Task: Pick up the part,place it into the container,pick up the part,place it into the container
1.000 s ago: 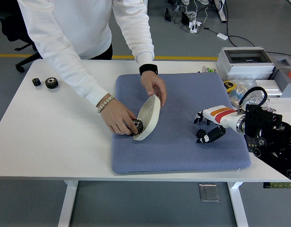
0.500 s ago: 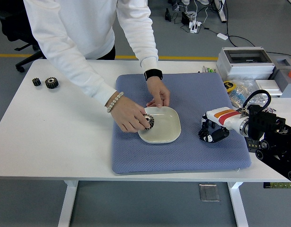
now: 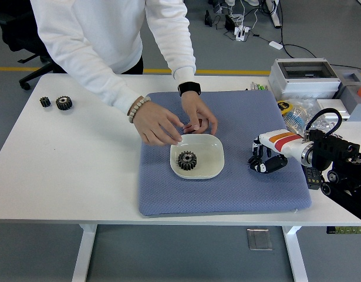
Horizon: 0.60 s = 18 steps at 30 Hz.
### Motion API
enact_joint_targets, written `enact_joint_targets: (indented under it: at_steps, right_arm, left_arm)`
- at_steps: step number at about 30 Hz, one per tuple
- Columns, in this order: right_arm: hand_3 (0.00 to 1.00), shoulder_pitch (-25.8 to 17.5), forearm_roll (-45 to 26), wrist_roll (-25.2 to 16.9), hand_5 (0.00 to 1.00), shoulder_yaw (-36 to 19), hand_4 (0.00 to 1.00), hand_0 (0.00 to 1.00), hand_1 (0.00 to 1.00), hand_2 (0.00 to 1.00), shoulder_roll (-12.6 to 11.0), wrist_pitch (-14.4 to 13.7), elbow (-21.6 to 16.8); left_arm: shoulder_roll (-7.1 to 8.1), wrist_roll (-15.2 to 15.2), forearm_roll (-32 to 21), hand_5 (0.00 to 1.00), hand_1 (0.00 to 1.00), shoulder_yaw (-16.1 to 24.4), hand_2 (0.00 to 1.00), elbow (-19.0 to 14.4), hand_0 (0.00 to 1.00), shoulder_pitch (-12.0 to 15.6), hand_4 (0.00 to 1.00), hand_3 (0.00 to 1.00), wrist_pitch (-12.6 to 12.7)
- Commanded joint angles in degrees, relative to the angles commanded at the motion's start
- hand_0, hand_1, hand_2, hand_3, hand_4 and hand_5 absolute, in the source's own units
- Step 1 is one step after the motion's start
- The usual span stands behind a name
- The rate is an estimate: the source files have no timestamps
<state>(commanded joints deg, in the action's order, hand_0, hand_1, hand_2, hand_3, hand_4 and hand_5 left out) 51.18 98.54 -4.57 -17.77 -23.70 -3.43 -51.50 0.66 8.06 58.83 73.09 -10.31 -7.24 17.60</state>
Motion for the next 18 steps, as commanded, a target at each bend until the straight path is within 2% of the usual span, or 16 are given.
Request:
enact_joint_targets:
  at_steps: [6,12,18]
  right_arm:
    - [0.491,0.0,0.4,0.3,0.362,-2.6,0.714,0.199,0.408,0.496,-0.2,-0.1,-1.7]
    - [0.493,1.3,0.8,0.7,0.369,-5.7,0.702,0.200,0.408,0.498,1.6,-0.7,-4.1]
    - [0.495,3.0,1.1,1.2,0.368,-5.2,0.692,0.198,0.413,0.500,3.9,-0.9,-6.9]
  left_arm:
    - [0.00,0.0,0.0,0.569,0.585,0.1,0.646,0.0,0.616,0.0,0.643,0.557,0.0]
    - [0.00,0.0,0.4,0.570,0.585,0.3,0.646,0.0,0.614,0.1,0.643,0.557,0.0]
    - [0.16,0.0,0.6,0.569,0.581,0.4,0.646,0.0,0.615,0.0,0.643,0.557,0.0]
